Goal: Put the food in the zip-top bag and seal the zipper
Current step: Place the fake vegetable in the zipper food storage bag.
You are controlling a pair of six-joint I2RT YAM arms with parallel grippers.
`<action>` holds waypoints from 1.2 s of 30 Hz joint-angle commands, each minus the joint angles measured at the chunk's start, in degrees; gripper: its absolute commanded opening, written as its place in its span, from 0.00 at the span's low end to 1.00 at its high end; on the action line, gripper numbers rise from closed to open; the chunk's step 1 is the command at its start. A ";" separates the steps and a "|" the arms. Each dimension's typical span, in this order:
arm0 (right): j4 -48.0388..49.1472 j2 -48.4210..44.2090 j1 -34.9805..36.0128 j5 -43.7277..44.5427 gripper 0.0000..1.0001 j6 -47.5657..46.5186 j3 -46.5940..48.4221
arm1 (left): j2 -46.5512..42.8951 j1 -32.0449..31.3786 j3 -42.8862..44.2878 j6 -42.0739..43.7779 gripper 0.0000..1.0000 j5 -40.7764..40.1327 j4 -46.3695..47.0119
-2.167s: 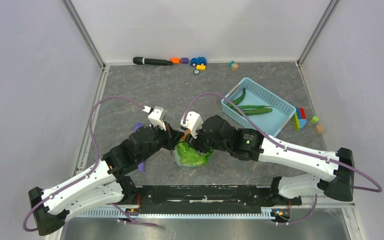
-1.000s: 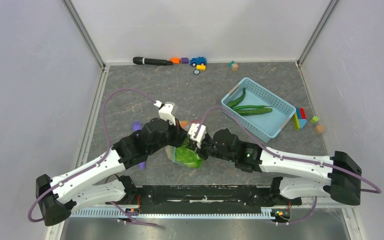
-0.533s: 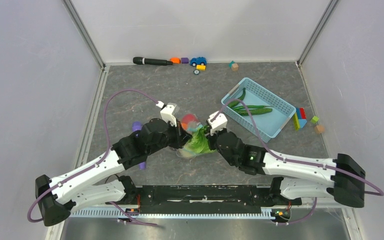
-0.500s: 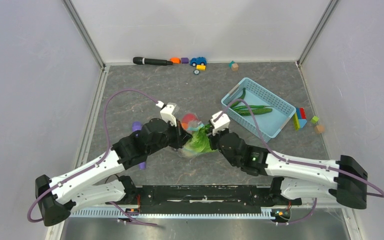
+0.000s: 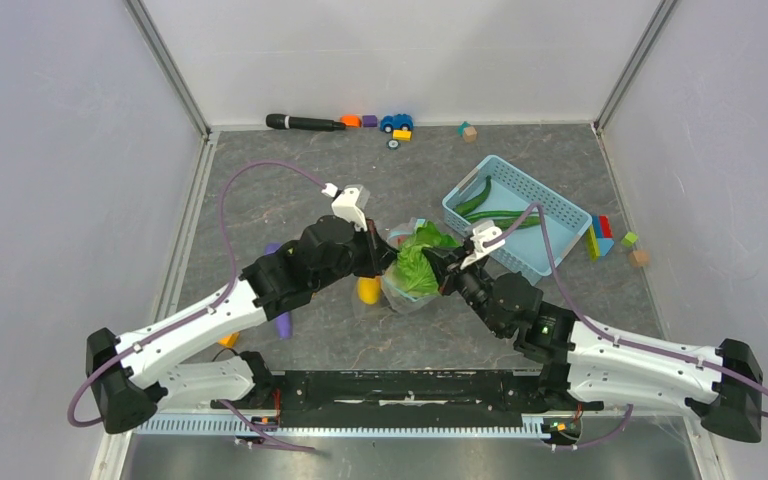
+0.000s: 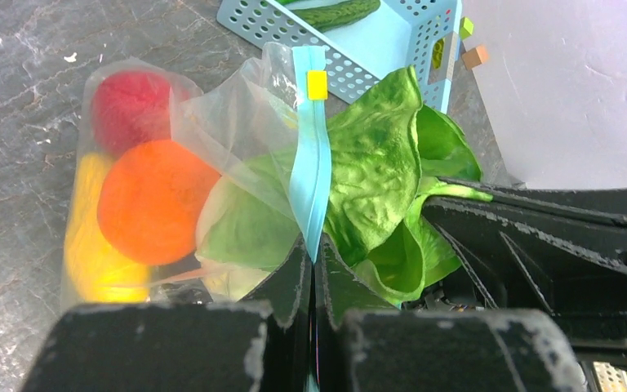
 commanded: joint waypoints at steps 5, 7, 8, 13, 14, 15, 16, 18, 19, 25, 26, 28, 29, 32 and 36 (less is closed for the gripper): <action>-5.59 6.23 -0.06 -0.83 0.00 -0.76 5.81 | 1.97 -0.62 2.43 -6.82 0.02 -1.89 1.91; -8.67 8.18 -0.12 -0.21 0.00 -1.20 7.58 | 1.80 -0.58 2.22 -6.82 0.02 -2.43 2.01; -9.44 8.64 -0.11 -0.22 0.00 -1.26 8.00 | 1.66 -0.59 2.04 -6.93 0.02 -2.81 2.09; -9.67 7.06 -0.12 -1.12 0.42 -1.97 7.77 | 0.50 -0.63 1.21 -6.91 0.02 -4.48 2.40; -9.68 6.14 -0.12 -1.15 0.52 -2.09 7.59 | 0.26 -0.61 0.95 -6.99 0.02 -5.18 2.36; -9.61 5.07 -0.13 -1.45 0.61 -2.10 7.37 | -0.12 -0.61 0.69 -7.08 0.02 -5.79 2.35; -9.62 4.29 -0.12 -1.61 0.68 -2.13 7.20 | -0.47 -0.61 0.45 -7.17 0.02 -6.27 2.38; -9.83 2.50 -0.12 -2.17 0.81 -1.93 6.99 | -0.93 -0.61 -0.11 -7.27 0.02 -6.78 2.61; -10.06 1.62 -0.12 -2.35 0.86 -2.00 6.98 | -1.13 -0.60 -0.31 -7.21 0.02 -6.94 2.62; -15.02 -2.31 -0.24 -1.21 0.98 0.97 8.60 | -2.19 -0.61 -1.12 -7.26 0.02 -8.51 2.37; -16.48 -2.93 -0.25 -0.23 0.98 2.24 8.95 | -2.37 -0.60 -1.13 -7.26 0.02 -8.81 2.22; -21.17 -4.22 -0.54 3.67 0.98 5.78 9.70 | -2.74 -0.60 -1.21 -7.18 0.02 -9.19 1.96; -24.45 -4.83 -0.70 7.35 0.98 8.14 10.30 | -2.87 -0.61 -1.30 -7.18 0.02 -9.49 1.83; -34.64 -6.61 -1.63 19.96 0.98 16.31 11.66 | -3.30 -0.60 -1.64 -7.21 0.02 -9.60 1.74; -47.12 -9.38 -5.55 25.49 0.98 25.02 11.26 | -3.35 -0.61 -1.92 -7.25 0.02 -9.33 1.65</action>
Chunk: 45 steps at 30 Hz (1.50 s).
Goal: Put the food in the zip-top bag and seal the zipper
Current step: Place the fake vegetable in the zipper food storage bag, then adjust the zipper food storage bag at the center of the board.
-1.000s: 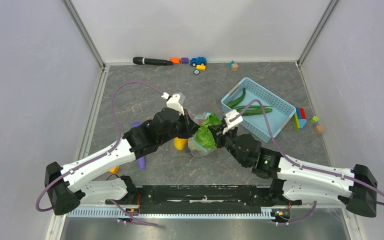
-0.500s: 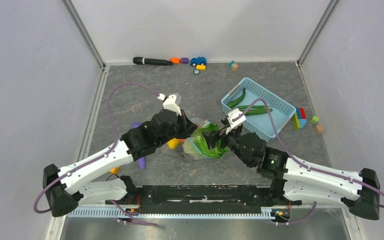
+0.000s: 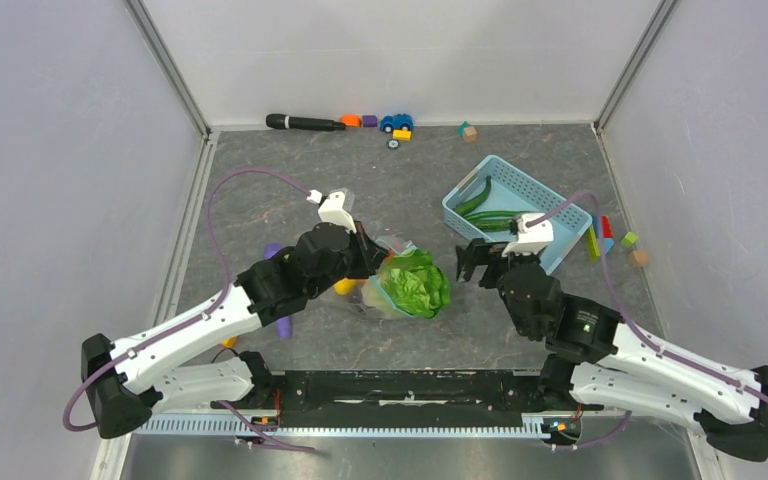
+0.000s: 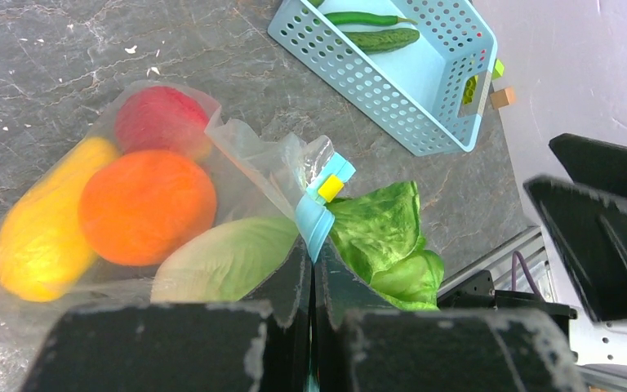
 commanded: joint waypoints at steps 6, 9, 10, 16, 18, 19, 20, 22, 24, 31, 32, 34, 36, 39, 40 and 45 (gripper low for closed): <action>-16.95 -3.32 -12.54 -0.31 0.98 14.07 -4.61 | -2.10 -0.24 0.13 -2.23 0.02 -1.42 3.10; -11.01 -2.05 -16.54 -11.57 0.98 12.23 -11.13 | -2.23 -0.24 0.22 -2.35 0.02 -1.42 2.74; -8.34 -1.70 -18.23 -17.26 0.98 11.22 -13.53 | -2.20 -0.24 0.30 -2.34 0.02 -1.54 2.36; 13.70 -3.16 -22.77 -38.12 0.98 9.29 -25.26 | -2.68 -0.24 0.31 -2.69 0.02 -1.76 1.76; 19.10 -4.11 -23.24 -41.92 0.98 9.57 -27.42 | -2.88 -0.23 0.31 -2.69 0.02 -2.08 1.42; 22.11 -4.25 -23.32 -43.95 0.98 9.81 -28.76 | -3.01 -0.19 0.31 -2.77 0.02 -2.20 1.43; 24.87 -4.06 -23.39 -46.65 0.98 10.41 -30.16 | -3.13 -0.23 0.23 -2.78 0.02 -2.25 1.43; 31.31 -3.00 -23.36 -51.64 0.98 12.40 -32.77 | -3.14 -0.24 0.22 -2.93 0.02 -2.30 1.52; 36.74 -1.32 -23.37 -55.45 0.98 13.00 -34.20 | -3.02 -0.24 0.31 -2.96 0.02 -2.21 1.53; 42.66 0.68 -23.36 -61.27 0.97 12.37 -34.00 | -2.71 -0.21 0.16 -3.42 0.02 -1.93 1.50; 41.44 0.24 -23.36 -60.59 0.97 11.68 -33.59 | -2.71 -0.23 0.03 -3.53 0.02 -1.99 1.61; 38.37 -0.50 -23.36 -59.07 0.97 10.09 -32.40 | -2.57 -0.23 -0.12 -3.74 0.02 -1.92 1.71; 37.64 -0.97 -23.36 -58.61 0.98 9.60 -31.85 | -2.45 -0.24 -0.13 -3.75 0.02 -1.77 1.71; 38.31 0.14 -23.36 -59.12 0.98 9.85 -31.72 | -2.51 -0.22 -0.13 -3.84 0.02 -1.47 1.92; 39.06 1.06 -23.37 -59.31 0.97 10.23 -31.84 | -2.45 -0.24 -0.13 -3.83 0.02 -1.27 2.09; 45.51 6.00 -23.36 -57.50 0.92 13.46 -32.24 | -2.30 -0.21 -0.38 -4.01 0.02 -0.14 2.46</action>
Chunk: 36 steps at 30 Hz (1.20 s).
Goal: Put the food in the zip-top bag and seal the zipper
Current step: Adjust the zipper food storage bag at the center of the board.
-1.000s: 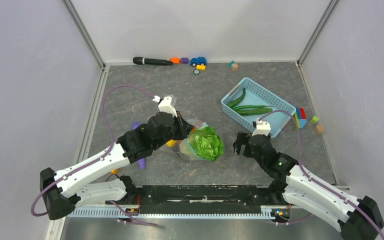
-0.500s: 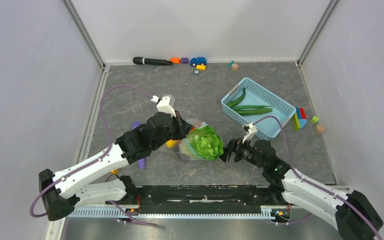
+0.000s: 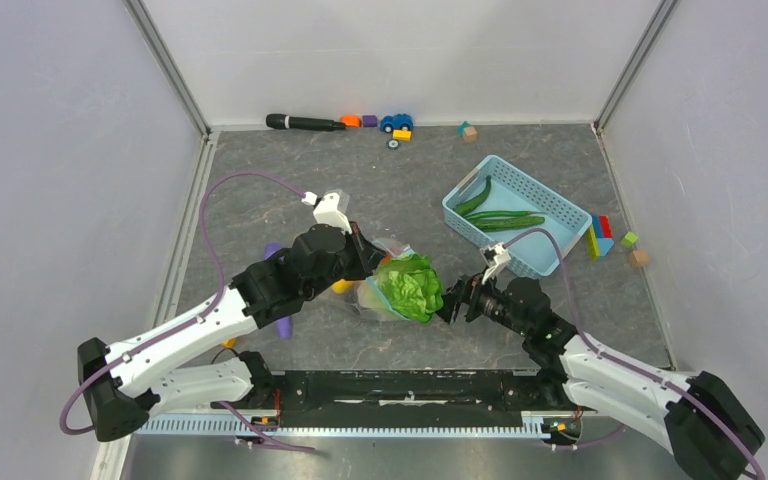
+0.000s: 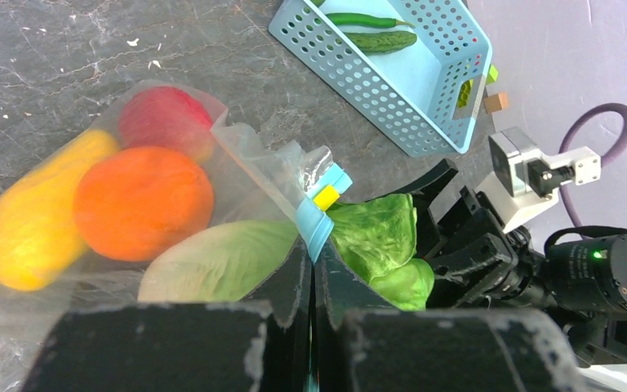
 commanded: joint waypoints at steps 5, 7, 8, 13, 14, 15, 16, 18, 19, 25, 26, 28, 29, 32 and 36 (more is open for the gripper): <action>18.02 6.91 -0.17 0.48 0.89 6.87 -0.05 | -1.17 -0.23 -1.48 -2.70 0.02 1.31 4.68; 21.81 8.04 -0.16 -1.01 0.89 7.94 -0.83 | -1.55 -0.23 -2.05 -2.89 0.02 1.50 4.97; 22.89 8.57 -0.15 -2.01 0.88 8.22 -0.78 | -1.66 -0.21 -2.32 -3.03 0.02 1.37 5.10; 22.81 12.09 -0.06 -5.34 0.83 8.37 -0.39 | -1.82 -0.23 -2.44 -3.16 0.02 1.56 5.80; 22.66 12.81 0.02 -5.60 0.81 8.39 -0.60 | -1.77 -0.19 -2.44 -3.16 0.02 1.67 5.95; 22.78 13.35 0.09 -5.71 0.80 8.46 -0.91 | -1.78 -0.20 -2.44 -3.16 0.02 1.67 6.07; 23.19 13.96 0.31 -5.76 0.78 8.57 -0.96 | -1.72 -0.19 -2.44 -3.16 0.02 1.81 6.29; 23.54 15.22 0.92 -5.57 0.76 8.27 -0.78 | -1.69 -0.26 -2.44 -3.25 0.02 1.99 6.51; 23.48 15.89 1.27 -5.47 0.75 7.93 -0.48 | -1.61 -0.24 -2.44 -3.25 0.02 2.10 6.60; 23.83 19.40 2.98 -6.04 0.72 6.76 0.97 | -1.75 -0.23 -2.35 -3.51 0.02 1.68 6.52; 24.05 19.42 3.10 -6.39 0.71 6.72 0.74 | -1.88 -0.22 -2.31 -3.52 0.02 1.49 6.43; 24.26 18.87 3.20 -6.22 0.71 6.96 -0.16 | -2.11 -0.24 -2.44 -3.68 0.02 0.98 6.23; 24.87 18.42 3.38 -5.83 0.70 7.20 -0.65 | -2.27 -0.22 -2.50 -3.69 0.02 0.94 6.38; 27.56 18.28 4.02 -4.84 0.66 8.49 -1.53 | -2.24 -0.19 -2.61 -3.78 0.02 1.22 6.69; 31.49 21.42 5.94 -3.61 0.63 10.15 -0.32 | -2.04 -0.18 -2.78 -4.04 0.02 2.18 6.69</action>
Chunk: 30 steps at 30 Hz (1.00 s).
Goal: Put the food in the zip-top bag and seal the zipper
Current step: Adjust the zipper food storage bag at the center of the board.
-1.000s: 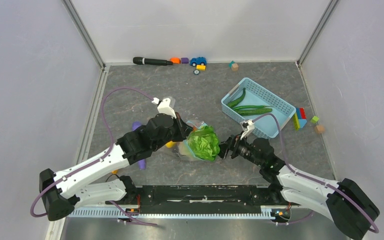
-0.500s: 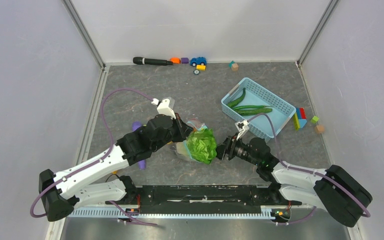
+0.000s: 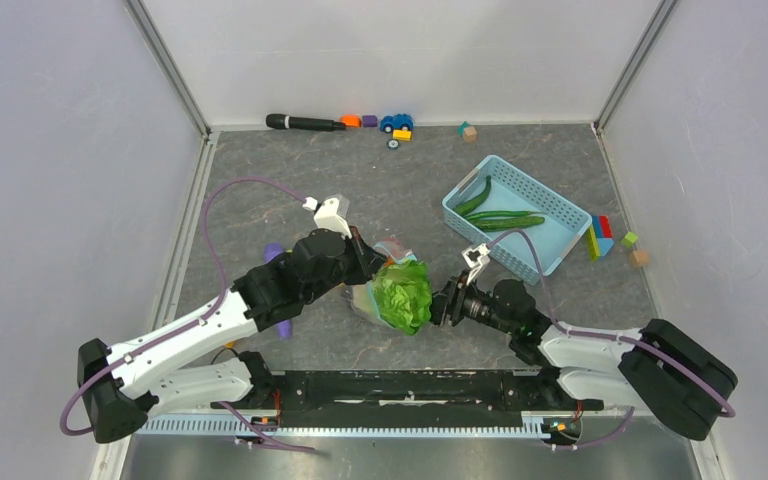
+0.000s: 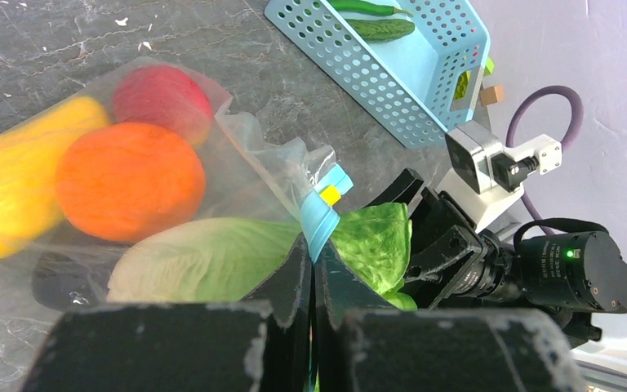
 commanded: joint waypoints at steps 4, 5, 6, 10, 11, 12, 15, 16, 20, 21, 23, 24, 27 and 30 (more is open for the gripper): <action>15.83 6.82 2.87 1.48 0.55 4.93 1.28 | -1.91 -0.19 -0.81 -2.91 0.02 1.08 4.81; 17.78 7.64 2.99 1.46 0.53 5.65 1.50 | -2.13 -0.18 -1.10 -3.06 0.02 1.09 4.81; 18.93 8.53 3.20 1.36 0.50 6.11 1.82 | -2.34 -0.23 -1.33 -3.10 0.02 1.09 4.81; 19.39 9.46 3.33 0.64 0.28 6.25 3.52 | -3.05 -0.22 -1.49 -3.06 0.02 0.43 3.99; 18.67 9.00 3.33 0.80 0.24 5.98 3.65 | -3.29 -0.24 -1.49 -3.02 0.02 -0.03 3.61; 17.06 8.03 3.39 1.01 0.19 5.38 3.81 | -3.58 -0.24 -1.50 -2.98 0.02 -0.54 3.23; 5.98 3.37 3.33 2.80 0.01 1.29 5.82 | -4.53 -0.24 -1.49 -2.67 0.02 -2.98 1.74; 1.36 1.59 3.33 4.33 0.00 -0.52 6.93 | -4.81 -0.24 -1.40 -2.50 0.02 -3.85 1.20; -20.24 -6.08 3.24 9.54 0.00 -8.53 13.03 | -6.16 -0.23 -0.63 -1.50 0.02 -6.88 -1.24; -24.42 -7.32 3.23 11.05 0.00 -10.29 14.67 | -6.31 -0.21 -0.37 -1.35 0.02 -7.43 -1.86; -31.97 -9.24 3.24 13.17 0.00 -12.82 18.20 | -6.51 -0.21 -0.10 -1.06 0.02 -8.19 -2.54; -35.63 -9.88 3.25 13.78 0.00 -14.04 20.07 | -6.49 -0.24 0.00 -0.75 0.02 -8.24 -2.65; -44.01 -11.20 3.20 15.76 0.00 -17.57 25.36 | -6.12 -0.24 0.98 0.16 0.02 -8.55 -3.80; -53.28 -11.45 3.15 21.22 0.00 -20.58 31.15 | -5.66 -0.24 2.16 1.35 0.02 -8.70 -5.04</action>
